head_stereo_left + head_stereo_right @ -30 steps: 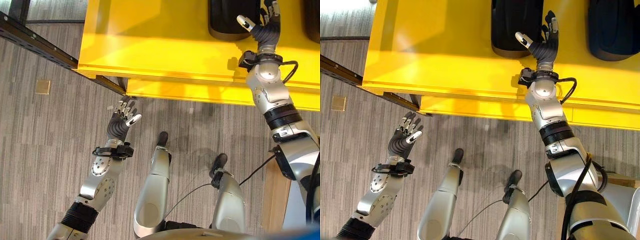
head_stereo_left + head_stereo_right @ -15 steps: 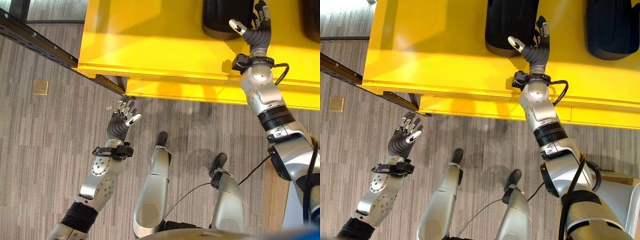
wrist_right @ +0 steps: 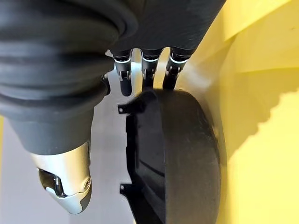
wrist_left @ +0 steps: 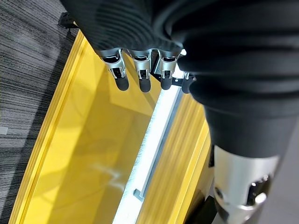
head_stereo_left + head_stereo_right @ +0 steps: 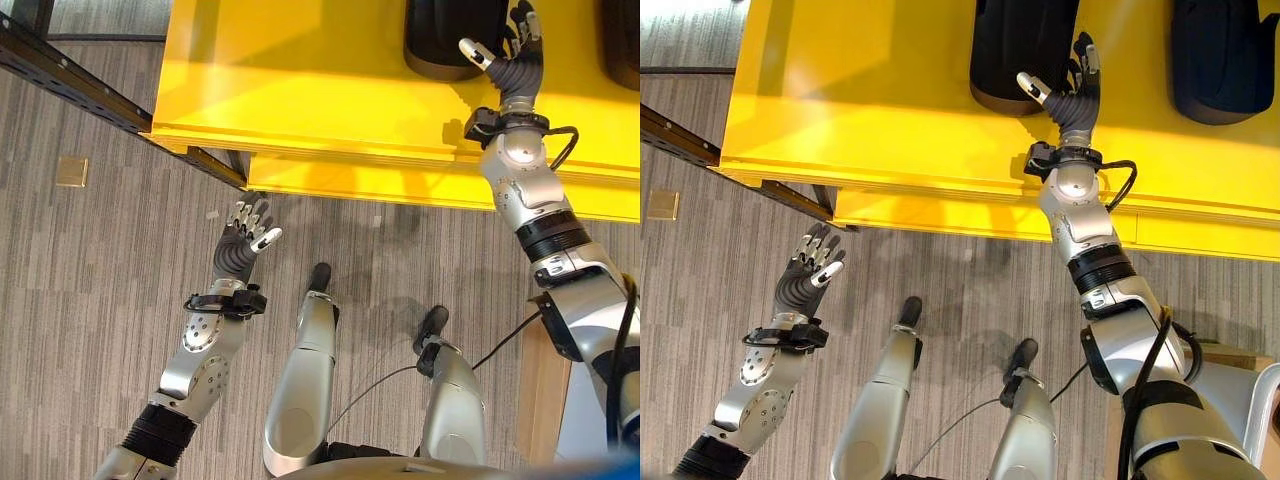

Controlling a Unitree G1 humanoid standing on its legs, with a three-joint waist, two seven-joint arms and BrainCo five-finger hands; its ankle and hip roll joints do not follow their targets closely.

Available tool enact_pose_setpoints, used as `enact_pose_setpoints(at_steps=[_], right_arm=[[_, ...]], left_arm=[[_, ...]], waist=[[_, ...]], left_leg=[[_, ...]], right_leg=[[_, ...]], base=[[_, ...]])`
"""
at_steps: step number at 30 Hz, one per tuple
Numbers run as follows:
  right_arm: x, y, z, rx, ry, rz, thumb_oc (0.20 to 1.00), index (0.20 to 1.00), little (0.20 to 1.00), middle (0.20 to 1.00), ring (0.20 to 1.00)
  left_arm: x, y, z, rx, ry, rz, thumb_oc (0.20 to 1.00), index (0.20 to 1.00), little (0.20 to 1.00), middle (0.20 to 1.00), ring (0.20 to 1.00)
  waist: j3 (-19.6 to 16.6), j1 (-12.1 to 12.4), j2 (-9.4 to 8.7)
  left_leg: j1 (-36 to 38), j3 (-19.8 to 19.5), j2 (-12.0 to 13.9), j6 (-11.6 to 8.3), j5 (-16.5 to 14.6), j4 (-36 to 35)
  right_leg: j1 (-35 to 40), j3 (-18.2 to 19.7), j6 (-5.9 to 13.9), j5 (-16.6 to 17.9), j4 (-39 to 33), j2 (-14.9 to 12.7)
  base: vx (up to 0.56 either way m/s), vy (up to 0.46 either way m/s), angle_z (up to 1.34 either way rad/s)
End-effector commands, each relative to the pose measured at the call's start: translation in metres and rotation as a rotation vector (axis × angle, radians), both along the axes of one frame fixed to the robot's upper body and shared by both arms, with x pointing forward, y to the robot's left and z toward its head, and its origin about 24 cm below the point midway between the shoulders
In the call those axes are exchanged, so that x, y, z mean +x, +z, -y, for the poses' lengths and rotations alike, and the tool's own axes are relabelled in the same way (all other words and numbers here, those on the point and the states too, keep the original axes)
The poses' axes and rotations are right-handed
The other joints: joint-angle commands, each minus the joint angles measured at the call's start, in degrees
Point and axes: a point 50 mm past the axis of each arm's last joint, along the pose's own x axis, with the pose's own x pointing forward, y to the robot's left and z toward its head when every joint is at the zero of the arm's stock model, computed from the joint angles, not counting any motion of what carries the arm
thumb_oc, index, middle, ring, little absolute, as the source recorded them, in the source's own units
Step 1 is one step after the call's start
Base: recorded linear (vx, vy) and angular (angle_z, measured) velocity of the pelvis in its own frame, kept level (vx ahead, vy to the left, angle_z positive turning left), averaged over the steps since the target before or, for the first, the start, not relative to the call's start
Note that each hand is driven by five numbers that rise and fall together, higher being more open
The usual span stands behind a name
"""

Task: Move parts from the plastic box to the shelf.

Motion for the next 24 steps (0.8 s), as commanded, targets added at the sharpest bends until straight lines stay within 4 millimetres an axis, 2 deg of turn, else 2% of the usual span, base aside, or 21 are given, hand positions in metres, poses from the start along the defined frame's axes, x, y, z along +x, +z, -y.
enact_pose_setpoints(at_steps=[1,8,10,12,16,18,24], right_arm=[[-0.013,0.021,0.023,-0.012,-0.077,0.122,1.000,1.000,1.000,1.000,1.000],[-0.019,0.016,0.041,-0.065,-0.148,0.117,1.000,1.000,1.000,1.000,1.000],[-0.029,0.012,0.050,-0.088,-0.181,0.142,1.000,1.000,1.000,1.000,1.000],[-0.029,0.011,0.050,-0.087,-0.182,0.141,1.000,1.000,1.000,1.000,1.000],[-0.040,-0.002,0.058,-0.065,-0.195,0.154,1.000,1.000,1.000,1.000,1.000],[-0.051,-0.016,0.054,-0.067,-0.164,0.169,1.000,1.000,1.000,1.000,1.000],[-0.090,-0.074,0.034,-0.048,-0.003,0.131,1.000,1.000,1.000,1.000,1.000]], left_arm=[[-0.007,0.014,-0.007,0.001,0.041,0.098,1.000,1.000,1.000,1.000,1.000],[-0.009,0.014,-0.010,0.003,0.051,0.101,1.000,1.000,1.000,1.000,1.000],[-0.010,0.014,-0.011,0.005,0.057,0.103,1.000,1.000,1.000,1.000,1.000],[-0.010,0.014,-0.011,0.006,0.056,0.102,1.000,1.000,1.000,1.000,1.000],[-0.010,0.012,-0.012,0.004,0.065,0.099,1.000,1.000,1.000,1.000,1.000],[-0.010,0.010,-0.012,0.003,0.070,0.091,1.000,1.000,1.000,1.000,1.000],[-0.012,0.003,-0.014,0.013,0.066,0.062,1.000,1.000,1.000,1.000,1.000]], waist=[[-0.3,0.4,-0.46],[-0.3,-0.4,-0.73],[-0.3,-1.0,-0.75],[-0.4,-1.0,-0.76],[-0.5,-1.6,-0.75],[-0.8,-2.2,-0.84],[-3.3,-4.3,-1.88]], left_leg=[[-3.2,3.1,-0.2,2.15,1.6,-0.5],[-3.0,3.2,0.2,2.14,1.5,-0.5],[-2.8,3.2,0.3,2.14,1.5,-0.5],[-2.8,3.2,0.3,2.14,1.5,-0.5],[-2.5,3.2,0.5,2.11,1.4,-0.3],[-2.0,3.2,0.7,2.06,1.6,-0.4],[1.8,2.8,2.4,1.44,3.2,-3.6]], right_leg=[[9.5,0.6,-2.91,-11.6,5.7,2.4],[9.5,0.9,-2.95,-11.7,5.7,2.5],[9.4,1.1,-3.01,-11.9,6.1,2.6],[9.4,1.1,-3.01,-11.9,6.1,2.6],[9.3,1.3,-3.19,-12.4,6.9,2.6],[9.4,1.3,-3.33,-12.6,7.1,2.7],[11.5,1.3,-3.68,-12.8,5.7,3.8]], base=[[0.00,0.000,0.00],[0.00,-0.002,0.00],[-0.01,-0.006,-0.02],[0.00,0.000,0.00],[0.00,-0.010,-0.02],[-0.01,-0.027,-0.05],[0.00,-0.058,-0.06]])
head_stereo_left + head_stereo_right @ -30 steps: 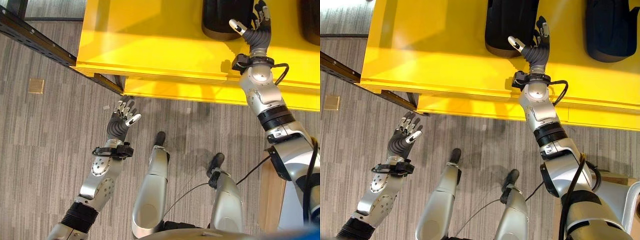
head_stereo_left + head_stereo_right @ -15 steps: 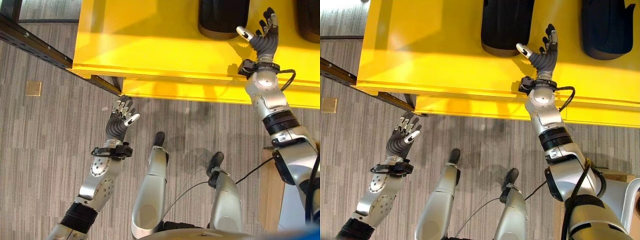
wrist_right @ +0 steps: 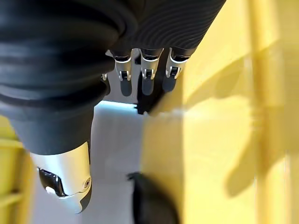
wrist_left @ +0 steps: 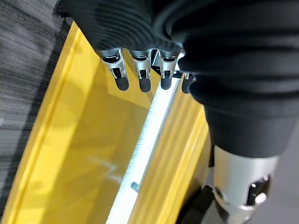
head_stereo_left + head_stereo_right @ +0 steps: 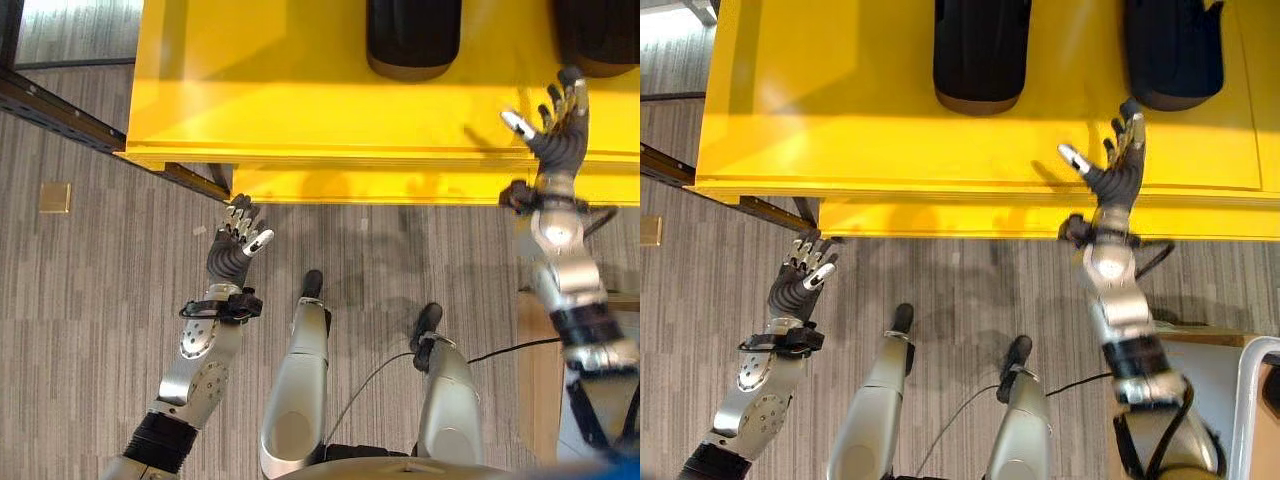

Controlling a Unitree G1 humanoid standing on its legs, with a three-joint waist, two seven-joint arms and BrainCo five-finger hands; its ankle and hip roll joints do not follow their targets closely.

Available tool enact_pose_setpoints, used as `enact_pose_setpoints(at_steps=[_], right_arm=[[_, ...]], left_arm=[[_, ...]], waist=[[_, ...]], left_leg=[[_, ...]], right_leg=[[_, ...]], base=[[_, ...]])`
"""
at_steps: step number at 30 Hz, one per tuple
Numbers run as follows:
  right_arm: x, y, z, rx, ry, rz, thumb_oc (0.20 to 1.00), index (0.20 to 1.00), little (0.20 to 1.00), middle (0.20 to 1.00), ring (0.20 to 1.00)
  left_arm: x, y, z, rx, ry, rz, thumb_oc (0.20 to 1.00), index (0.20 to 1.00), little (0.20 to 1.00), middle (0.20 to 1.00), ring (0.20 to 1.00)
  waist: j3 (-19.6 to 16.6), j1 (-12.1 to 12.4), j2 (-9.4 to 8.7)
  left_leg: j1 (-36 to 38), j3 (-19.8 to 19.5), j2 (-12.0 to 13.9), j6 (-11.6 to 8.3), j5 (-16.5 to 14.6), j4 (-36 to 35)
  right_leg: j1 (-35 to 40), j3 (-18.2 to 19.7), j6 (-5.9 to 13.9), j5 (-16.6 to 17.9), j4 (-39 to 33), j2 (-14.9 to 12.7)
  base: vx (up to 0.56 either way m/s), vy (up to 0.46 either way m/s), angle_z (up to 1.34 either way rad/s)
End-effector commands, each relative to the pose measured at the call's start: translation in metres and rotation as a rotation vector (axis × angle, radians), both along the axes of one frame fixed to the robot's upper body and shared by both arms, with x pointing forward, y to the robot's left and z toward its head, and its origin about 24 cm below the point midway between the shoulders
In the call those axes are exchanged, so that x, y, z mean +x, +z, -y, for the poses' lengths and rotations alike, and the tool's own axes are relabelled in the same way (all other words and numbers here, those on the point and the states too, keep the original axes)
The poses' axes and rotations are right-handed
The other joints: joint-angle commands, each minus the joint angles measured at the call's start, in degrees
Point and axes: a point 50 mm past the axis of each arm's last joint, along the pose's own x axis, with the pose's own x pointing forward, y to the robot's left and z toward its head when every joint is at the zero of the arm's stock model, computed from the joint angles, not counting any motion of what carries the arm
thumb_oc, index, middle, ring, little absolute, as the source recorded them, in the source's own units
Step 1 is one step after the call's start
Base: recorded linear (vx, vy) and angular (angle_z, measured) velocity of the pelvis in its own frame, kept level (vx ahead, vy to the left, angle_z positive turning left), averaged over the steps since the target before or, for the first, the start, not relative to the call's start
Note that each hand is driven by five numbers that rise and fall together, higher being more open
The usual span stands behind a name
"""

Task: Move parts from the plastic box to the shelf.

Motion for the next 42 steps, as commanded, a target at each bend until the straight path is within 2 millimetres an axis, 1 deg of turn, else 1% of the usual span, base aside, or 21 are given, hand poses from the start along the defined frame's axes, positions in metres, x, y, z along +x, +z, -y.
enact_pose_setpoints(at_steps=[1,3,6,10,15,19,20,22,23,26,27,29,30,31,32,33,34,35,36,37,42], right_arm=[[-0.007,0.013,0.002,-0.034,0.051,0.115,1.000,1.000,1.000,1.000,1.000],[-0.009,-0.018,-0.005,0.118,0.177,0.020,1.000,1.000,1.000,1.000,1.000],[-0.021,-0.038,-0.008,0.049,0.176,-0.046,1.000,1.000,1.000,1.000,1.000],[-0.031,-0.059,-0.011,0.058,0.222,-0.117,1.000,1.000,1.000,1.000,1.000],[-0.058,-0.091,-0.011,0.080,0.282,-0.235,1.000,1.000,1.000,1.000,1.000],[-0.064,-0.099,-0.011,0.092,0.304,-0.267,1.000,1.000,1.000,1.000,1.000],[-0.067,-0.100,-0.009,0.054,0.308,-0.282,1.000,1.000,1.000,1.000,1.000],[-0.066,-0.099,-0.008,0.042,0.310,-0.282,1.000,1.000,1.000,1.000,1.000],[-0.069,-0.096,-0.006,-0.001,0.306,-0.273,1.000,1.000,1.000,1.000,1.000],[-0.072,-0.098,0.000,-0.016,0.287,-0.287,1.000,1.000,1.000,1.000,1.000],[-0.076,-0.100,0.004,-0.026,0.267,-0.300,1.000,1.000,1.000,1.000,1.000],[-0.078,-0.104,0.003,-0.032,0.267,-0.320,1.000,1.000,1.000,1.000,1.000],[-0.077,-0.105,0.002,-0.045,0.269,-0.326,1.000,1.000,1.000,1.000,1.000],[-0.074,-0.106,0.000,-0.040,0.281,-0.331,1.000,1.000,1.000,1.000,1.000],[-0.074,-0.106,0.000,-0.040,0.282,-0.330,1.000,1.000,1.000,1.000,1.000],[-0.073,-0.108,-0.004,-0.025,0.299,-0.336,1.000,1.000,1.000,1.000,1.000],[-0.067,-0.111,-0.013,-0.006,0.343,-0.343,1.000,1.000,1.000,1.000,1.000],[-0.067,-0.111,-0.013,-0.005,0.344,-0.343,1.000,1.000,1.000,1.000,1.000],[-0.063,-0.108,-0.019,0.001,0.370,-0.332,1.000,1.000,1.000,1.000,1.000],[-0.063,-0.107,-0.021,0.005,0.386,-0.329,1.000,1.000,1.000,1.000,1.000],[-0.065,-0.110,-0.026,0.050,0.401,-0.338,1.000,1.000,1.000,1.000,1.000]], left_arm=[[-0.005,0.009,-0.007,0.065,0.006,0.067,1.000,1.000,1.000,1.000,1.000],[-0.004,0.003,-0.006,0.068,-0.007,0.037,1.000,1.000,1.000,1.000,1.000],[-0.008,-0.007,-0.015,0.059,0.024,0.005,1.000,1.000,1.000,1.000,1.000],[-0.012,-0.014,-0.020,0.057,0.045,-0.019,1.000,1.000,1.000,1.000,1.000],[-0.020,-0.030,-0.023,0.045,0.066,-0.064,1.000,1.000,1.000,1.000,1.000],[-0.022,-0.033,-0.024,0.029,0.095,-0.068,1.000,1.000,1.000,1.000,1.000],[-0.021,-0.036,-0.022,0.001,0.108,-0.066,1.000,1.000,1.000,1.000,1.000],[-0.021,-0.036,-0.021,-0.016,0.108,-0.063,1.000,1.000,1.000,1.000,1.000],[-0.019,-0.036,-0.017,-0.023,0.098,-0.057,1.000,1.000,1.000,1.000,1.000],[-0.016,-0.036,-0.012,-0.032,0.081,-0.055,1.000,1.000,1.000,1.000,1.000],[-0.015,-0.036,-0.009,-0.029,0.060,-0.053,1.000,1.000,1.000,1.000,1.000],[-0.017,-0.039,-0.008,-0.029,0.055,-0.063,1.000,1.000,1.000,1.000,1.000],[-0.018,-0.040,-0.007,-0.024,0.058,-0.067,1.000,1.000,1.000,1.000,1.000],[-0.021,-0.040,-0.008,-0.033,0.062,-0.068,1.000,1.000,1.000,1.000,1.000],[-0.021,-0.040,-0.008,-0.033,0.062,-0.068,1.000,1.000,1.000,1.000,1.000],[-0.023,-0.041,-0.008,-0.036,0.068,-0.070,1.000,1.000,1.000,1.000,1.000],[-0.025,-0.038,-0.008,-0.047,0.068,-0.053,1.000,1.000,1.000,1.000,1.000],[-0.025,-0.038,-0.008,-0.046,0.069,-0.053,1.000,1.000,1.000,1.000,1.000],[-0.026,-0.037,-0.007,-0.054,0.062,-0.049,1.000,1.000,1.000,1.000,1.000],[-0.027,-0.038,-0.008,-0.064,0.061,-0.051,1.000,1.000,1.000,1.000,1.000],[-0.025,-0.038,-0.008,-0.032,0.048,-0.050,1.000,1.000,1.000,1.000,1.000]], waist=[[-4.0,-0.6,-1.72],[-5.2,-1.2,-2.17],[-8.4,-2.4,-2.99],[-11.4,-3.5,-3.35],[-16.3,-5.7,-2.05],[-16.9,-6.2,-1.33],[-16.5,-6.7,-0.46],[-16.1,-6.8,-0.07],[-15.2,-7.0,0.53],[-14.1,-7.6,1.15],[-13.8,-8.5,1.29],[-14.1,-8.5,1.37],[-14.1,-7.7,1.26],[-14.8,-6.9,1.01],[-15.0,-7.0,1.07],[-15.4,-6.3,0.87],[-16.6,-4.4,0.40],[-16.5,-4.4,0.30],[-16.5,-3.6,-0.13],[-16.8,-3.6,-0.33],[-17.5,-4.3,-1.64]], left_leg=[[-2.2,1.6,1.1,0.47,4.4,-2.9],[0.3,1.5,2.3,0.06,5.9,-5.9],[6.7,2.5,5.9,-0.67,9.6,-13.9],[11.5,3.4,9.1,-1.24,12.8,-20.8],[18.6,6.1,13.8,-3.29,18.0,-30.5],[20.5,7.5,15.1,-3.37,18.9,-31.9],[20.9,8.3,16.1,-3.85,20.3,-31.9],[20.9,8.4,16.3,-3.95,21.0,-32.0],[20.1,8.9,16.3,-4.25,23.1,-31.6],[18.5,11.1,16.1,-3.61,25.0,-30.4],[17.5,15.2,14.6,-2.64,23.4,-29.1],[17.9,14.4,11.8,-2.10,21.9,-29.2],[17.6,10.6,8.3,-1.60,20.5,-28.9],[17.5,3.8,2.8,-0.74,17.5,-29.0],[17.2,3.7,2.8,-0.72,17.6,-28.9],[17.6,0.1,-0.8,-0.20,16.1,-29.2],[18.0,-8.3,-8.7,1.61,14.4,-30.1],[18.0,-8.3,-8.8,1.68,14.3,-30.0],[18.3,-12.5,-11.3,2.36,14.0,-29.7],[18.2,-12.6,-11.1,2.47,14.1,-29.8],[19.7,-7.7,-9.4,3.55,13.2,-30.7]], right_leg=[[9.9,-0.2,-2.98,-11.0,2.7,3.3],[11.5,-0.6,-3.03,-10.6,0.8,4.3],[14.7,0.1,-2.68,-8.9,-4.1,6.7],[16.9,1.0,-2.39,-7.2,-8.1,8.3],[20.7,3.0,-2.64,-5.5,-13.7,11.6],[19.8,4.9,-3.52,-6.2,-11.9,12.7],[18.8,5.7,-4.91,-7.2,-10.1,14.0],[18.6,5.8,-5.44,-7.3,-9.9,14.6],[18.4,5.5,-6.19,-7.3,-9.9,15.3],[18.9,4.3,-6.90,-6.8,-11.2,15.3],[19.5,3.2,-7.06,-5.6,-13.6,14.8],[20.7,3.5,-6.56,-4.1,-17.1,14.5],[21.1,4.4,-6.29,-3.0,-18.7,14.1],[21.3,5.6,-5.81,-1.3,-21.2,14.1],[21.1,5.5,-5.78,-1.2,-21.3,14.1],[21.1,6.7,-5.60,-0.1,-22.6,14.2],[20.2,10.0,-5.37,1.4,-23.9,15.7],[20.2,10.0,-5.33,1.3,-23.9,15.7],[19.5,13.3,-5.32,1.0,-23.1,16.8],[19.0,14.8,-5.26,1.1,-22.7,17.2],[18.7,17.4,-4.34,2.2,-22.9,16.3]], base=[[0.01,-0.076,-0.12],[0.02,-0.077,-0.14],[0.06,-0.086,-0.31],[0.05,-0.069,-0.33],[0.03,-0.064,-0.22],[-0.03,-0.073,-0.30],[-0.10,-0.176,-0.36],[-0.10,-0.142,-0.21],[-0.10,-0.128,-0.09],[-0.09,-0.116,0.20],[-0.08,-0.128,0.54],[-0.01,-0.051,0.72],[0.03,-0.014,0.39],[0.00,0.000,0.00],[0.03,0.026,-0.21],[0.07,0.078,-0.83],[0.08,0.077,-1.80],[0.09,0.139,-2.17],[0.05,0.141,-1.79],[0.07,0.205,-0.87],[0.03,0.179,-0.57]])
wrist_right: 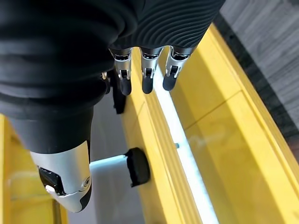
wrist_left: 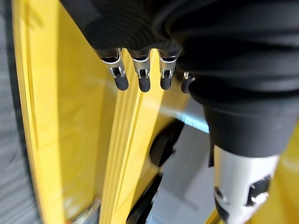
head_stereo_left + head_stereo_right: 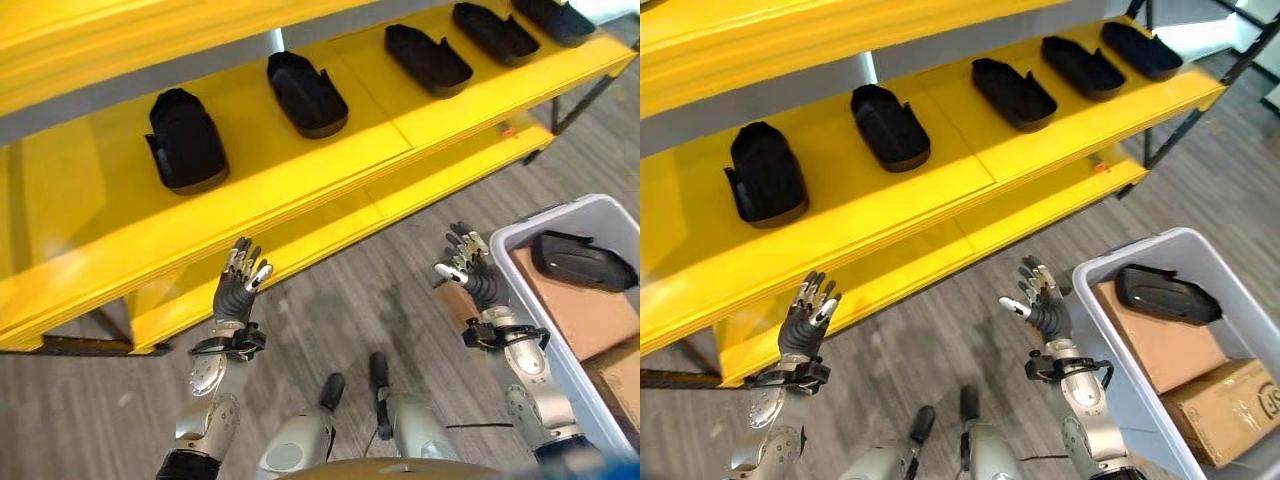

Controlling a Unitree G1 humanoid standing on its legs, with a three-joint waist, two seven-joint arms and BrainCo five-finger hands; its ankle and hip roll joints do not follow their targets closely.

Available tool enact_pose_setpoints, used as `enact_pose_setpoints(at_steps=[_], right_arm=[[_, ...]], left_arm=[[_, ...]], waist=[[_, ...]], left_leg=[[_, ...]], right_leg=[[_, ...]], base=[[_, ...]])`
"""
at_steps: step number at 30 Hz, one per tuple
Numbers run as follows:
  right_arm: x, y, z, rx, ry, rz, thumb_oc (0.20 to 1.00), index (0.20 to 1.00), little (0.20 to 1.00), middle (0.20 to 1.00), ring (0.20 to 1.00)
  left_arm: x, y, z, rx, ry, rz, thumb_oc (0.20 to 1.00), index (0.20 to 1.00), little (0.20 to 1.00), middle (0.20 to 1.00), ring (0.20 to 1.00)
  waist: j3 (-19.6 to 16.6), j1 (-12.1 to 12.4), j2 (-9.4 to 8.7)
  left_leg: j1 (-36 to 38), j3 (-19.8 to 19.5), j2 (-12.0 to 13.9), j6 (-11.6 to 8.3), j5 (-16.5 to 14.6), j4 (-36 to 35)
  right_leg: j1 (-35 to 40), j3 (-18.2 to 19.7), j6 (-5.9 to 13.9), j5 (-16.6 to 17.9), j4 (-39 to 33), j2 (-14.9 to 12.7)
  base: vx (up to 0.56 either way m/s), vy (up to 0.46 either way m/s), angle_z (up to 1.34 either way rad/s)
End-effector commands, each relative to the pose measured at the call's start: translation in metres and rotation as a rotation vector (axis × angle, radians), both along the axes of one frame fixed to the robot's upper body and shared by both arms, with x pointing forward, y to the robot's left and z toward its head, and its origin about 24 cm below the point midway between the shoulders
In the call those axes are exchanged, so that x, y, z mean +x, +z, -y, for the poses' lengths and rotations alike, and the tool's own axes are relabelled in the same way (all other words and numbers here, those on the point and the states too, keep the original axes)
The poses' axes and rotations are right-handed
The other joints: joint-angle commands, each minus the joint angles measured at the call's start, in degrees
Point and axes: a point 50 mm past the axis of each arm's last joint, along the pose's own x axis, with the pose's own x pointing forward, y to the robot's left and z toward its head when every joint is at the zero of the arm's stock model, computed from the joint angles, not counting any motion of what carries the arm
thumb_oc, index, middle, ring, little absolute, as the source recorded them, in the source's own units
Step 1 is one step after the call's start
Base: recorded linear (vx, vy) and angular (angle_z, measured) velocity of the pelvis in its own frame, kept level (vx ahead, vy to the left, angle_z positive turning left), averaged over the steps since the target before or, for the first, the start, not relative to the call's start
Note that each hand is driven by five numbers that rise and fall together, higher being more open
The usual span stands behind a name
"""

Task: Move parts from the plastic box to the shelf.

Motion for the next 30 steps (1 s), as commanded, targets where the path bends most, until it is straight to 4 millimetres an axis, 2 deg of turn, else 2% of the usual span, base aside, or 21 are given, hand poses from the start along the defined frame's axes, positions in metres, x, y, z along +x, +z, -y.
enact_pose_setpoints(at_steps=[1,2,3,5,9,12,14,15,17,18,19,21,22,23,25,27,30], right_arm=[[0.002,0.019,-0.002,0.015,0.020,0.093,1.000,1.000,1.000,1.000,1.000],[0.005,0.017,-0.009,0.021,0.042,0.074,1.000,1.000,1.000,1.000,1.000],[0.005,0.017,-0.009,0.021,0.042,0.075,1.000,1.000,1.000,1.000,1.000],[0.005,0.015,-0.021,0.033,0.083,0.061,1.000,1.000,1.000,1.000,1.000],[0.004,0.013,-0.025,0.035,0.100,0.054,1.000,1.000,1.000,1.000,1.000],[0.003,0.012,-0.029,0.040,0.123,0.050,1.000,1.000,1.000,1.000,1.000],[0.003,0.012,-0.032,0.036,0.132,0.045,1.000,1.000,1.000,1.000,1.000],[0.003,0.012,-0.034,0.043,0.134,0.045,1.000,1.000,1.000,1.000,1.000],[0.006,0.012,-0.038,0.048,0.138,0.043,1.000,1.000,1.000,1.000,1.000],[0.007,0.012,-0.039,0.043,0.144,0.044,1.000,1.000,1.000,1.000,1.000],[0.011,0.013,-0.042,0.033,0.152,0.046,1.000,1.000,1.000,1.000,1.000],[0.014,0.013,-0.044,0.029,0.151,0.044,1.000,1.000,1.000,1.000,1.000],[0.014,0.015,-0.043,0.032,0.146,0.051,1.000,1.000,1.000,1.000,1.000],[0.014,0.016,-0.037,0.020,0.129,0.054,1.000,1.000,1.000,1.000,1.000],[0.014,0.016,-0.033,0.019,0.108,0.057,1.000,1.000,1.000,1.000,1.000],[0.014,0.017,-0.029,0.016,0.085,0.059,1.000,1.000,1.000,1.000,1.000],[0.014,0.016,-0.023,0.013,0.052,0.058,1.000,1.000,1.000,1.000,1.000]], left_arm=[[-0.008,0.014,-0.017,0.058,0.040,0.077,1.000,1.000,1.000,1.000,1.000],[-0.008,0.012,-0.019,0.054,0.056,0.068,1.000,1.000,1.000,1.000,1.000],[-0.008,0.013,-0.019,0.054,0.056,0.068,1.000,1.000,1.000,1.000,1.000],[-0.006,0.014,-0.020,0.078,0.059,0.062,1.000,1.000,1.000,1.000,1.000],[-0.004,0.015,-0.019,0.094,0.046,0.064,1.000,1.000,1.000,1.000,1.000],[-0.003,0.016,-0.019,0.114,0.043,0.060,1.000,1.000,1.000,1.000,1.000],[-0.002,0.016,-0.019,0.121,0.041,0.058,1.000,1.000,1.000,1.000,1.000],[-0.003,0.016,-0.019,0.122,0.042,0.056,1.000,1.000,1.000,1.000,1.000],[-0.006,0.015,-0.022,0.117,0.060,0.051,1.000,1.000,1.000,1.000,1.000],[-0.006,0.015,-0.023,0.110,0.065,0.049,1.000,1.000,1.000,1.000,1.000],[-0.009,0.015,-0.027,0.099,0.088,0.049,1.000,1.000,1.000,1.000,1.000],[-0.010,0.011,-0.029,0.075,0.103,0.031,1.000,1.000,1.000,1.000,1.000],[-0.011,0.011,-0.029,0.098,0.099,0.035,1.000,1.000,1.000,1.000,1.000],[-0.009,0.009,-0.026,0.094,0.099,0.030,1.000,1.000,1.000,1.000,1.000],[-0.006,0.005,-0.020,0.042,0.090,0.020,1.000,1.000,1.000,1.000,1.000],[-0.005,0.004,-0.014,0.017,0.078,0.018,1.000,1.000,1.000,1.000,1.000],[-0.004,0.002,-0.006,0.009,0.046,0.004,1.000,1.000,1.000,1.000,1.000]], waist=[[-3.4,1.8,0.64],[-3.4,2.0,0.10],[-3.4,2.2,0.05],[-2.2,1.2,-1.38],[-1.1,0.5,-1.66],[0.4,-0.8,-1.41],[1.1,-0.9,-1.19],[1.6,-0.8,-1.01],[2.5,-0.6,-0.25],[2.7,-0.5,-0.09],[3.8,0.0,0.62],[4.2,0.3,0.90],[4.4,0.2,0.74],[3.5,0.6,-0.54],[2.1,0.2,-0.68],[1.4,-0.2,-0.10],[1.2,-0.7,0.83]], left_leg=[[-3.2,0.6,4.4,-4.19,7.2,-8.3],[-2.3,2.5,4.9,-3.34,6.5,-8.6],[-2.2,2.8,4.9,-3.32,6.5,-8.7],[-1.9,7.6,4.8,-1.05,3.3,-5.3],[-1.7,9.5,4.5,-0.20,1.5,-3.1],[0.0,11.9,4.4,0.75,0.0,-2.6],[1.4,13.6,4.4,1.11,-1.0,-2.5],[2.5,14.9,4.4,1.25,-1.8,-2.7],[3.8,18.3,5.9,0.77,-2.8,-3.2],[3.6,18.7,6.4,0.68,-2.7,-3.2],[4.2,20.9,8.4,0.15,-3.5,-2.8],[4.9,21.9,9.6,-0.51,-4.5,-1.9],[5.2,22.1,9.7,-0.85,-4.9,-1.7],[5.4,22.5,8.9,-2.02,-6.2,-1.7],[5.1,21.5,9.2,-3.15,-6.1,-2.5],[5.4,20.7,10.3,-3.98,-6.1,-2.9],[6.4,19.5,12.9,-5.14,-5.7,-3.9]], right_leg=[[9.0,0.0,1.84,-6.7,-2.3,-0.3],[8.8,1.3,2.43,-6.0,-2.0,-0.5],[8.8,1.6,2.44,-6.0,-2.0,-0.5],[6.8,4.9,4.04,-5.3,1.3,-0.9],[5.2,6.2,4.82,-5.5,4.9,-0.5],[2.4,6.2,6.37,-4.0,10.6,0.0],[1.0,3.9,6.76,-2.7,13.0,-0.9],[0.5,1.8,7.09,-1.0,12.9,-2.9],[-0.6,-2.4,7.25,2.7,8.7,-7.6],[-1.0,-2.8,7.24,3.6,7.7,-8.1],[-2.4,-7.8,7.70,7.1,3.2,-13.0],[-2.4,-10.7,8.54,10.0,-0.3,-16.4],[-1.9,-11.3,8.85,11.0,-1.4,-17.2],[0.9,-15.4,10.02,11.7,-4.9,-18.9],[1.1,-14.8,10.12,11.6,-5.5,-18.2],[1.1,-14.6,9.81,10.0,-4.1,-17.7],[1.1,-15.4,8.91,5.5,-1.0,-16.5]], base=[[0.04,0.200,-0.79],[0.03,0.149,-1.14],[0.02,0.226,-1.10],[-0.02,0.265,-0.98],[-0.01,0.160,-0.79],[0.02,0.142,-0.55],[0.05,0.122,-0.52],[0.06,0.093,-0.51],[0.03,0.017,-0.93],[0.06,-0.068,-1.33],[0.09,-0.110,-1.19],[0.14,-0.131,-1.18],[0.21,-0.209,-0.75],[0.23,-0.233,-0.35],[0.26,-0.250,0.36],[0.24,-0.191,0.70],[0.21,-0.207,0.23]])
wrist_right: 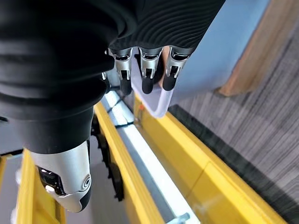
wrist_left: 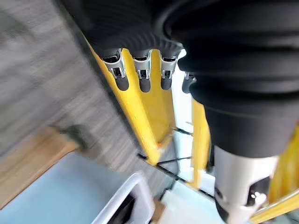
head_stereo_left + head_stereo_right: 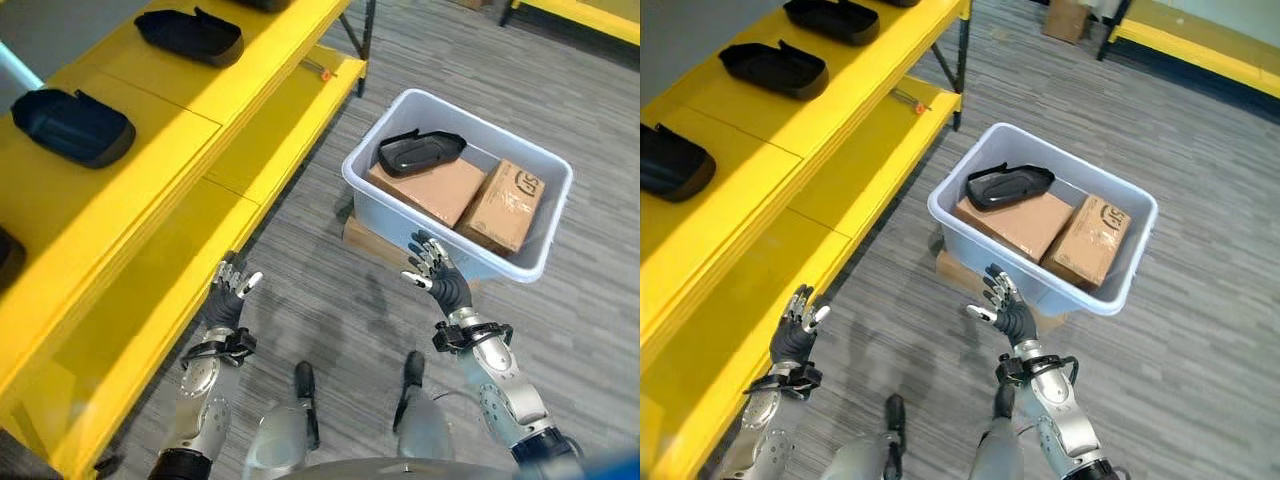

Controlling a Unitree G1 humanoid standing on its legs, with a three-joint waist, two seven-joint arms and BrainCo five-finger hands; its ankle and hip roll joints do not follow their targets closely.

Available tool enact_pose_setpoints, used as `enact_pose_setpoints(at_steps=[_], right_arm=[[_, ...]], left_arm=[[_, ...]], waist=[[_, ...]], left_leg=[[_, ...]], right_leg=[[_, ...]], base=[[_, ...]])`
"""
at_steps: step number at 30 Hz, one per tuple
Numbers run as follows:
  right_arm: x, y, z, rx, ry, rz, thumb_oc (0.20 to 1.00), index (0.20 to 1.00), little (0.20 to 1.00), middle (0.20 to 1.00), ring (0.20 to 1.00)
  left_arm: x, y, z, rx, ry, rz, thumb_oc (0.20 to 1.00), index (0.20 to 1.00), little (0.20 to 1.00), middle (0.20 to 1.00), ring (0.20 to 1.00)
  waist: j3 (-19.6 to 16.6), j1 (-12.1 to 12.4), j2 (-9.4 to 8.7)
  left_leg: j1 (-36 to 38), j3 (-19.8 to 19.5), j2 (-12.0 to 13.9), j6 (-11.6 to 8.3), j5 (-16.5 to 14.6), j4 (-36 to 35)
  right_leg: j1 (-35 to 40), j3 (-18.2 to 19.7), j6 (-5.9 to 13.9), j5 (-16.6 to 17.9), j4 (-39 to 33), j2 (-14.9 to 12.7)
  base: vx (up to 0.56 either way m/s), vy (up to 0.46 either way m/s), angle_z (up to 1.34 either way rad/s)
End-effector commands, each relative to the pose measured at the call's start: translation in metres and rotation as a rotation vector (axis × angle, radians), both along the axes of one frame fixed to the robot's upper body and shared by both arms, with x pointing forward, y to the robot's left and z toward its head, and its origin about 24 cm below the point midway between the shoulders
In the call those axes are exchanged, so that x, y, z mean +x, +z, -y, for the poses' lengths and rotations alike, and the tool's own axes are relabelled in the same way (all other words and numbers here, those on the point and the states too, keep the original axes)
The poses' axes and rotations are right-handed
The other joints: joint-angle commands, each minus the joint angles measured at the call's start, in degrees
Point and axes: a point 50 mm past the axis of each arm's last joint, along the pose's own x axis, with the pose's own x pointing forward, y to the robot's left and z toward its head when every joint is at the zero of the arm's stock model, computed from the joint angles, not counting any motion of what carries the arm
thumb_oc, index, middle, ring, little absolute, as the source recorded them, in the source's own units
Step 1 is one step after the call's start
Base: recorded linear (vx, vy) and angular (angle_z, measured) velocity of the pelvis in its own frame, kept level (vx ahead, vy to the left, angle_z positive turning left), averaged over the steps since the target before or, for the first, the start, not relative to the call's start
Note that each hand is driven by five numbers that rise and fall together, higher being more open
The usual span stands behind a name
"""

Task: Move parts from the plastic box to the shelf.

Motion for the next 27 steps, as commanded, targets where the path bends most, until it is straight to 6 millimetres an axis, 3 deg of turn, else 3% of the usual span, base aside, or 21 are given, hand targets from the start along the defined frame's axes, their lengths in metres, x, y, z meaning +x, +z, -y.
enact_pose_setpoints(at_steps=[1,5,8,12,13,15,16,17,18,19,21,24,27], right_arm=[[-0.003,0.018,0.008,0.014,-0.036,0.105,1.000,1.000,1.000,1.000,1.000],[-0.004,0.019,0.010,0.012,-0.047,0.111,1.000,1.000,1.000,1.000,1.000],[-0.002,0.018,0.012,0.003,-0.068,0.110,1.000,1.000,1.000,1.000,1.000],[-0.002,0.016,0.012,-0.010,-0.071,0.108,1.000,1.000,1.000,1.000,1.000],[-0.002,0.015,0.010,-0.009,-0.061,0.107,1.000,1.000,1.000,1.000,1.000],[-0.002,0.016,0.008,-0.020,-0.046,0.114,1.000,1.000,1.000,1.000,1.000],[-0.003,0.017,0.007,-0.026,-0.030,0.123,1.000,1.000,1.000,1.000,1.000],[-0.004,0.017,0.007,-0.038,-0.027,0.123,1.000,1.000,1.000,1.000,1.000],[-0.003,0.014,0.012,-0.069,-0.046,0.111,1.000,1.000,1.000,1.000,1.000],[-0.002,0.014,0.014,-0.078,-0.060,0.111,1.000,1.000,1.000,1.000,1.000],[0.001,0.016,0.020,-0.109,-0.100,0.123,1.000,1.000,1.000,1.000,1.000],[0.003,0.014,0.022,-0.127,-0.129,0.120,1.000,1.000,1.000,1.000,1.000],[0.003,0.014,0.025,-0.147,-0.143,0.119,1.000,1.000,1.000,1.000,1.000]], left_arm=[[0.011,0.027,0.000,0.004,-0.025,0.135,1.000,1.000,1.000,1.000,1.000],[0.010,0.027,0.003,-0.006,-0.034,0.133,1.000,1.000,1.000,1.000,1.000],[0.014,0.029,0.007,-0.008,-0.034,0.138,1.000,1.000,1.000,1.000,1.000],[0.016,0.030,0.009,-0.010,-0.039,0.140,1.000,1.000,1.000,1.000,1.000],[0.017,0.031,0.009,-0.006,-0.040,0.145,1.000,1.000,1.000,1.000,1.000],[0.017,0.033,0.008,-0.007,-0.034,0.153,1.000,1.000,1.000,1.000,1.000],[0.018,0.037,0.007,-0.007,-0.034,0.171,1.000,1.000,1.000,1.000,1.000],[0.018,0.039,0.008,-0.009,-0.036,0.178,1.000,1.000,1.000,1.000,1.000],[0.019,0.040,0.011,-0.017,-0.045,0.184,1.000,1.000,1.000,1.000,1.000],[0.021,0.041,0.012,-0.020,-0.048,0.187,1.000,1.000,1.000,1.000,1.000],[0.022,0.040,0.012,-0.019,-0.043,0.186,1.000,1.000,1.000,1.000,1.000],[0.022,0.041,0.009,-0.014,-0.008,0.190,1.000,1.000,1.000,1.000,1.000],[0.022,0.036,0.006,-0.022,0.019,0.177,1.000,1.000,1.000,1.000,1.000]], waist=[[-2.9,-1.0,0.82],[-2.5,-1.5,1.51],[-2.1,-1.9,2.39],[-2.3,-2.3,2.87],[-2.1,-2.3,2.56],[-1.4,-1.5,1.40],[-0.5,-0.9,-0.33],[0.2,-0.3,-1.01],[1.5,0.4,-1.44],[1.9,0.6,-1.37],[1.6,0.5,-0.87],[1.6,2.5,1.26],[0.9,2.7,2.36]], left_leg=[[4.2,-8.1,1.8,0.71,-7.4,1.4],[4.8,-9.3,5.2,-0.46,-5.6,-0.8],[4.8,-9.8,8.6,-1.92,-2.4,-3.3],[3.9,-9.0,10.9,-3.00,1.2,-2.0],[2.7,-8.7,12.1,-3.22,3.5,3.2],[-0.5,-10.3,11.6,-2.64,6.6,11.8],[-6.2,-12.8,10.7,-1.08,10.1,23.2],[-7.7,-13.3,9.2,-0.25,9.5,27.8],[-13.4,-12.3,5.8,0.90,5.9,28.1],[-15.0,-12.5,5.5,0.69,5.8,26.4],[-15.7,-11.7,8.7,-1.05,8.7,16.4],[-15.1,-17.5,10.0,-3.88,15.8,-1.0],[-13.4,-16.8,11.8,-5.76,17.3,-5.0]], right_leg=[[-3.6,0.8,1.71,0.5,4.0,-1.1],[-5.3,0.3,0.08,-3.5,7.9,1.6],[-7.9,-0.4,-1.61,-7.2,12.2,4.0],[-8.8,0.1,-3.36,-8.8,12.7,6.6],[-7.6,0.9,-4.73,-9.4,11.5,8.6],[-5.3,2.4,-6.25,-9.5,9.5,10.5],[-3.3,3.6,-8.17,-9.4,7.8,12.1],[-2.2,4.1,-8.60,-9.8,7.5,12.4],[-0.5,4.9,-8.33,-10.1,6.3,11.7],[0.2,5.5,-7.96,-10.2,6.1,11.7],[1.7,6.8,-7.16,-10.6,5.0,11.2],[2.8,9.3,-6.45,-12.8,6.6,12.0],[4.8,12.3,-5.68,-14.5,7.9,11.7]], base=[[0.16,-0.218,-0.09],[0.14,-0.230,-0.03],[0.10,-0.259,0.10],[0.06,-0.218,0.07],[0.06,-0.249,-0.01],[0.06,-0.321,-0.28],[0.08,-0.353,-0.87],[0.08,-0.273,-1.01],[0.09,-0.056,-0.65],[0.11,0.042,0.08],[0.17,0.165,-0.12],[0.22,0.274,-0.71],[0.24,0.326,-0.90]])
